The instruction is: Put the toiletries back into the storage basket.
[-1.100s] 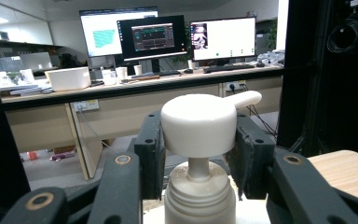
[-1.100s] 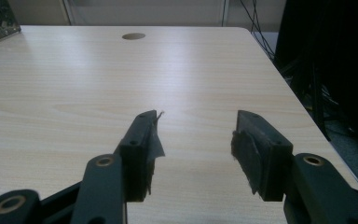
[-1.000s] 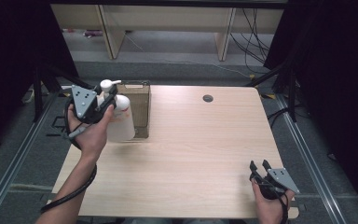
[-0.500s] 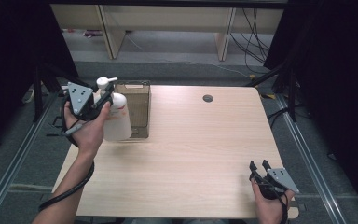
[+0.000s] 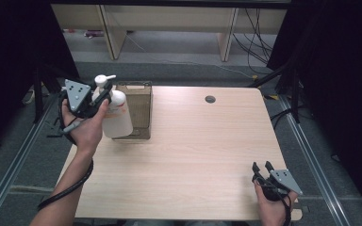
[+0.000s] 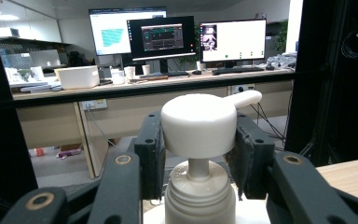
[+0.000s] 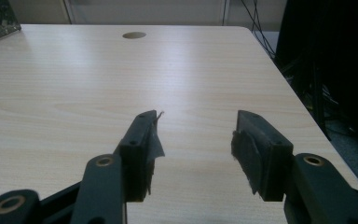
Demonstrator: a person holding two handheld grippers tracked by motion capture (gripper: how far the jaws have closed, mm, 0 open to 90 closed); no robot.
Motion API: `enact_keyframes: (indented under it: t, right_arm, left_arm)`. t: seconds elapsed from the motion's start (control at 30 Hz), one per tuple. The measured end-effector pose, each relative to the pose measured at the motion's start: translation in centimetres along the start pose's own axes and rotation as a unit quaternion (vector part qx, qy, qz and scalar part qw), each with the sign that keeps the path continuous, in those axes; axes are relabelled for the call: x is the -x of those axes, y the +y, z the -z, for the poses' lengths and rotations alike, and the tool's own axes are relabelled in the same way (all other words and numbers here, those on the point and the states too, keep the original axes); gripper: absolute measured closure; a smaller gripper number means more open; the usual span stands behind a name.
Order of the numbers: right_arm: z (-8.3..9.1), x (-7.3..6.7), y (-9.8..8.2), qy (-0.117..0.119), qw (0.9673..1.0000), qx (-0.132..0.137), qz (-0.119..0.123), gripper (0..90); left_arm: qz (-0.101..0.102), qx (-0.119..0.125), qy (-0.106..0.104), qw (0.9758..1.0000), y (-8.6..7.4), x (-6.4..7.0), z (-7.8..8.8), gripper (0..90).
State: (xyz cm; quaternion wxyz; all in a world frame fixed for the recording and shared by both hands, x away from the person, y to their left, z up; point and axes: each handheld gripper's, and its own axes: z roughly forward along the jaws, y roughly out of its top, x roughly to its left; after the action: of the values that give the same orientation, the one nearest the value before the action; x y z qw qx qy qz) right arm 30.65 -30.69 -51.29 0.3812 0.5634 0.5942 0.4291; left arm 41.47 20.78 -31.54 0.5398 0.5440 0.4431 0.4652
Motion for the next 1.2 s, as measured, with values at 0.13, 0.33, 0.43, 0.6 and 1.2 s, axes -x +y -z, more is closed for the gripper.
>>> enact_keyframes:
  t: [0.13,0.33,0.43,0.6,1.2]
  right_arm:
    - [0.0,0.0,0.0,-0.001,1.0000,0.001,0.002,49.9]
    - [0.0,0.0,0.0,-0.001,1.0000,0.002,0.001,50.0]
    - [0.0,0.0,0.0,-0.001,1.0000,0.002,0.001,49.9]
    - [-0.1,0.0,0.0,-0.001,1.0000,0.002,0.002,49.9]
    - [0.0,0.0,0.0,0.000,1.0000,0.001,-0.001,49.9]
  left_arm:
    - [0.000,0.000,0.001,1.0000,0.1,-0.1,-0.1,59.4]
    - [0.000,0.002,0.002,1.0000,0.4,-0.2,-0.3,59.4]
    - [-0.001,0.001,0.002,1.0000,0.5,-0.3,-0.4,59.4]
    - [-0.002,0.002,0.004,1.0000,0.8,-0.4,-0.6,59.4]
    - [0.002,0.003,0.000,1.0000,1.7,-0.5,-1.8,59.4]
